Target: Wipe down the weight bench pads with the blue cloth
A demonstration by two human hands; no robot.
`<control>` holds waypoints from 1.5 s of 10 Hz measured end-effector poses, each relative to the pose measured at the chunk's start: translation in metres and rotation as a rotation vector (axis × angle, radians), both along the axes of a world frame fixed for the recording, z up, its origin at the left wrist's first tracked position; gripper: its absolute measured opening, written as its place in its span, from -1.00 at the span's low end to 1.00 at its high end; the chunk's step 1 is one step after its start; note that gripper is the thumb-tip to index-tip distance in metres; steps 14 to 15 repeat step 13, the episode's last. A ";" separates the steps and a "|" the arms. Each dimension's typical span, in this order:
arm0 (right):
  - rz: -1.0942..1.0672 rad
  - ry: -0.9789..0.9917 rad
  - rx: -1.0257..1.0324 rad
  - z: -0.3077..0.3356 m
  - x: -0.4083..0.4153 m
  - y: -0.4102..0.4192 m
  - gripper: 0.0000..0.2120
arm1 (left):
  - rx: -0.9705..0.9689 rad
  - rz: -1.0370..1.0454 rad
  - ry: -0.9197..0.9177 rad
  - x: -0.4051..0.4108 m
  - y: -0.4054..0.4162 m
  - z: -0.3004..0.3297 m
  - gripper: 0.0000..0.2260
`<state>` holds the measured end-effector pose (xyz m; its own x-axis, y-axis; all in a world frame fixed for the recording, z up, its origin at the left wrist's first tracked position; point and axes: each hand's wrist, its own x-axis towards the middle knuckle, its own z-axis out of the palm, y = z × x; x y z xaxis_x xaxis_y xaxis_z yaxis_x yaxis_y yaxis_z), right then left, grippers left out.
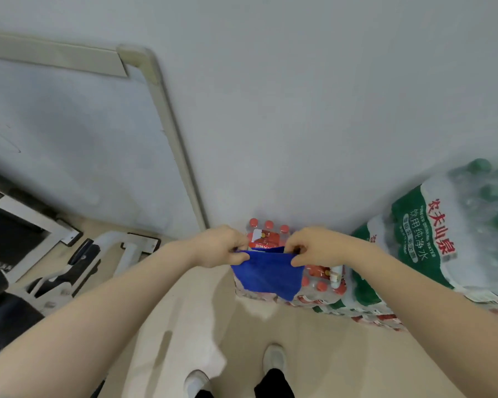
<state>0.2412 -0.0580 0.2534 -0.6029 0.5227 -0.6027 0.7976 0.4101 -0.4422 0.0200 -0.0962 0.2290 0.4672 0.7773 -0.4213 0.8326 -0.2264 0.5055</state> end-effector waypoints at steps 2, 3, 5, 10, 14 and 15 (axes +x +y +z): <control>-0.297 0.053 0.210 -0.082 0.005 0.047 -0.85 | 0.025 0.157 0.055 0.018 0.040 -0.059 -0.74; -0.370 0.088 0.402 -0.100 0.004 0.072 -0.86 | 0.177 0.265 0.045 0.023 0.067 -0.069 -0.85; -0.320 0.095 0.584 -0.105 0.007 0.074 -0.82 | 0.542 0.186 0.033 0.021 0.084 -0.103 -0.84; -0.461 -0.034 -0.026 -0.256 0.031 0.010 -0.60 | 0.343 0.089 0.101 0.039 0.009 -0.240 -0.80; -0.632 0.191 0.279 -0.203 0.011 0.063 -0.58 | 0.277 0.649 -0.027 0.032 0.060 -0.207 -0.76; -0.632 0.191 0.279 -0.203 0.011 0.063 -0.58 | 0.277 0.649 -0.027 0.032 0.060 -0.207 -0.76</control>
